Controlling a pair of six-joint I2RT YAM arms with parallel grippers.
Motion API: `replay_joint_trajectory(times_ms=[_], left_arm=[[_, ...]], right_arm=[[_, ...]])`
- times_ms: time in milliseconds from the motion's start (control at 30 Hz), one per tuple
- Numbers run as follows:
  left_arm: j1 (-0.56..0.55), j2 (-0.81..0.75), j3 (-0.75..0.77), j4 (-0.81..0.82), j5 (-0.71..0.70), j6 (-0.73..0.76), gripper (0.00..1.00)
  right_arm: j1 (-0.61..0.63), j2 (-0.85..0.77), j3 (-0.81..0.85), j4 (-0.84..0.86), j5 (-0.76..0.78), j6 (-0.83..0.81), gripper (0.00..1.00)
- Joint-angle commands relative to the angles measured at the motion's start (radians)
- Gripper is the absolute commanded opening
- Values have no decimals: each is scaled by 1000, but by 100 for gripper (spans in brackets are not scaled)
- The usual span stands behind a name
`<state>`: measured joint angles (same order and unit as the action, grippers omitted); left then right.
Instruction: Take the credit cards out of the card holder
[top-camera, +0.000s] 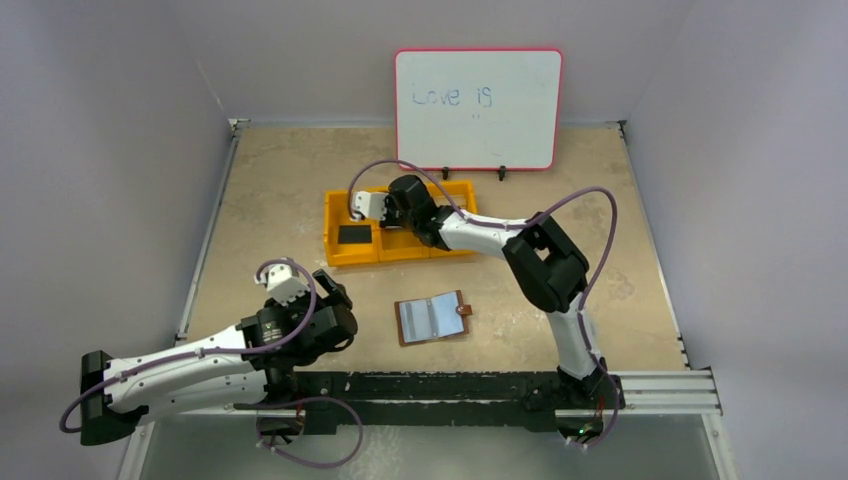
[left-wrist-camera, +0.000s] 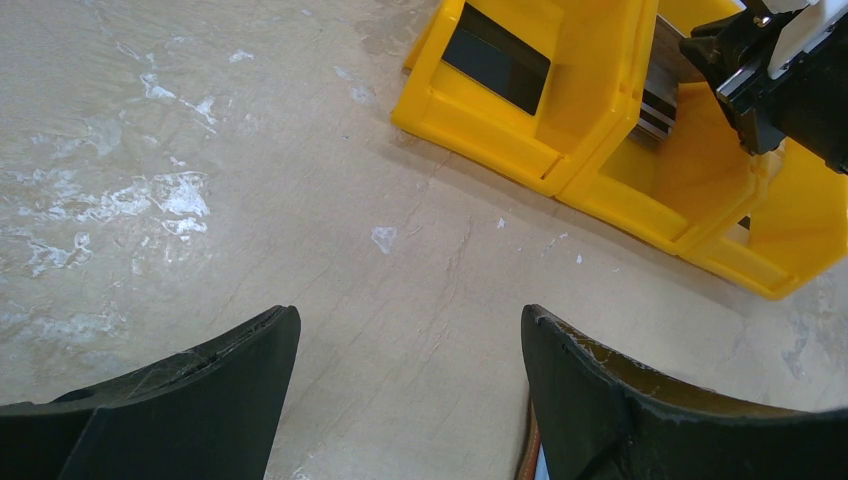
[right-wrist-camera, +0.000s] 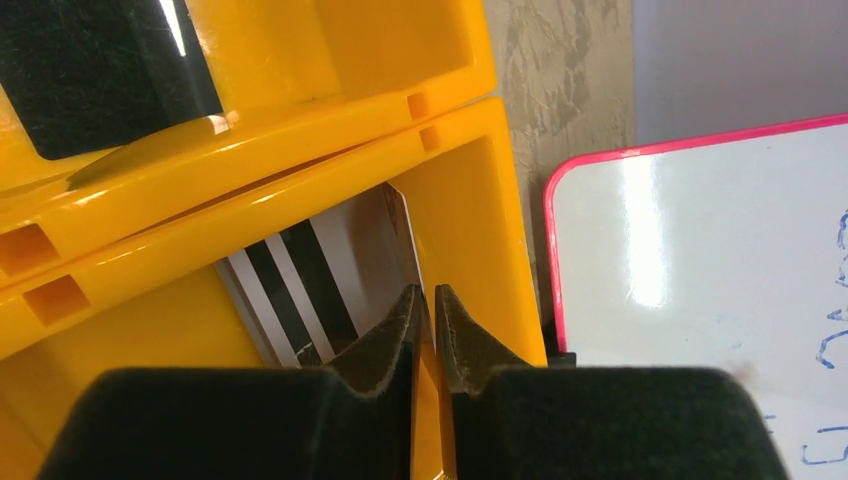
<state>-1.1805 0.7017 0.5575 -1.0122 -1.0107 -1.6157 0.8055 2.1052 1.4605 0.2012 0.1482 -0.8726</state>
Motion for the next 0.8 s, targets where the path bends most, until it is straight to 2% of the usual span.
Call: replay_joint_trajectory(times_ms=[0, 233, 267, 300, 500, 567, 633, 733, 767], left_arm=[[-2, -4, 16, -1, -34, -6, 81], [-2, -3, 16, 24, -27, 14, 81], [-2, -2, 16, 31, -24, 16, 81], [-2, -1, 16, 39, -20, 21, 81], [-2, 26, 18, 94, -7, 53, 82], [-2, 45, 21, 104, 0, 58, 82], [-2, 65, 24, 118, 7, 64, 82], [-2, 93, 22, 155, 13, 81, 82], [-2, 102, 19, 174, 16, 87, 82]], right_arm=[[7, -8, 34, 35, 5, -21, 11], [22, -121, -12, 80, -54, 57, 17], [23, -152, -30, 99, -80, 72, 20], [24, -183, -56, 122, -102, 94, 29], [22, -345, -159, 182, -116, 261, 32], [23, -416, -227, 204, -118, 386, 33], [23, -509, -320, 219, -204, 563, 34], [23, -631, -463, 253, -254, 910, 49], [23, -654, -481, 224, -263, 1048, 50]])
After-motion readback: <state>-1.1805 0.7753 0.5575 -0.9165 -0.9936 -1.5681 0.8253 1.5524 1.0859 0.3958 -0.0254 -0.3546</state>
